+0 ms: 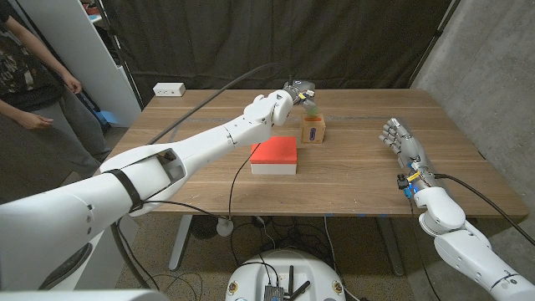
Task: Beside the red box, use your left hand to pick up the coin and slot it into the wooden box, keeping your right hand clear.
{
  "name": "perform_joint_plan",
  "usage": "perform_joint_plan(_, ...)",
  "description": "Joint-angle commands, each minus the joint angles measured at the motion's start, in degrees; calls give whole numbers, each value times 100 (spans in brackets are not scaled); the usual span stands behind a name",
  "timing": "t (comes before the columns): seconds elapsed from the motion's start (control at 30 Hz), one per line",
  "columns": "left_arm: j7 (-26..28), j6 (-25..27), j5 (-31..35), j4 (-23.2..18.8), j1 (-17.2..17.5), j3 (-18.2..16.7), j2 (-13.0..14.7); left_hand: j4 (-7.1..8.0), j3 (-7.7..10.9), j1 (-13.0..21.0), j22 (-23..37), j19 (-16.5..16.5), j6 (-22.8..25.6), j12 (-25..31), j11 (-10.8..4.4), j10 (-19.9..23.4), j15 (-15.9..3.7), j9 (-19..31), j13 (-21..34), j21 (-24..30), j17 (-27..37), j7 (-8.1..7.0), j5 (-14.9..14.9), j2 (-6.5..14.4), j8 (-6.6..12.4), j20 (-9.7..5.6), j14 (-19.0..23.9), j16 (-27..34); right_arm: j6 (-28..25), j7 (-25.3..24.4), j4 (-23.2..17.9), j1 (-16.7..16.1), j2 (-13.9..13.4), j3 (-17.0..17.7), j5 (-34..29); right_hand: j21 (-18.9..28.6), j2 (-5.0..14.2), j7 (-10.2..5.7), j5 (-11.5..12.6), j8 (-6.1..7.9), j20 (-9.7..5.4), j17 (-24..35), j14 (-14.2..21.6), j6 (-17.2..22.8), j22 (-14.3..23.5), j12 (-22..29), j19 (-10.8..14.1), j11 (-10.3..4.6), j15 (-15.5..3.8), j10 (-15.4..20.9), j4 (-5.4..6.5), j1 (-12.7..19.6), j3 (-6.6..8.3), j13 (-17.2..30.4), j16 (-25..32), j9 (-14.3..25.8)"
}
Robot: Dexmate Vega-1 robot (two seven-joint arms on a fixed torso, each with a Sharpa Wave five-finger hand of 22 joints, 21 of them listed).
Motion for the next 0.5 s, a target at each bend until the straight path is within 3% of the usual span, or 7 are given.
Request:
perform_joint_plan(0.03,93,-140,-5,183,4,53,-48,3,3,70,17,-14,499,11,-5,-26,-4,84,33,34,25,-28,30,0,210,-337,33,15,19,18,92,77,56,-55,40,-4,-4,202,-17,3,21,17,36,46,13,-25,54,0,-11,44,20,77,24,25,27,19)
perform_joint_plan(0.5,147,-223,-86,353,-13,67,-111,7,7,65,21,-14,507,-7,-6,-24,-5,96,7,42,42,-24,31,-4,200,-334,-1,1,32,-19,131,118,63,-88,7,-6,-3,200,-17,4,21,16,35,47,13,-27,50,0,-12,41,20,79,23,25,26,18)
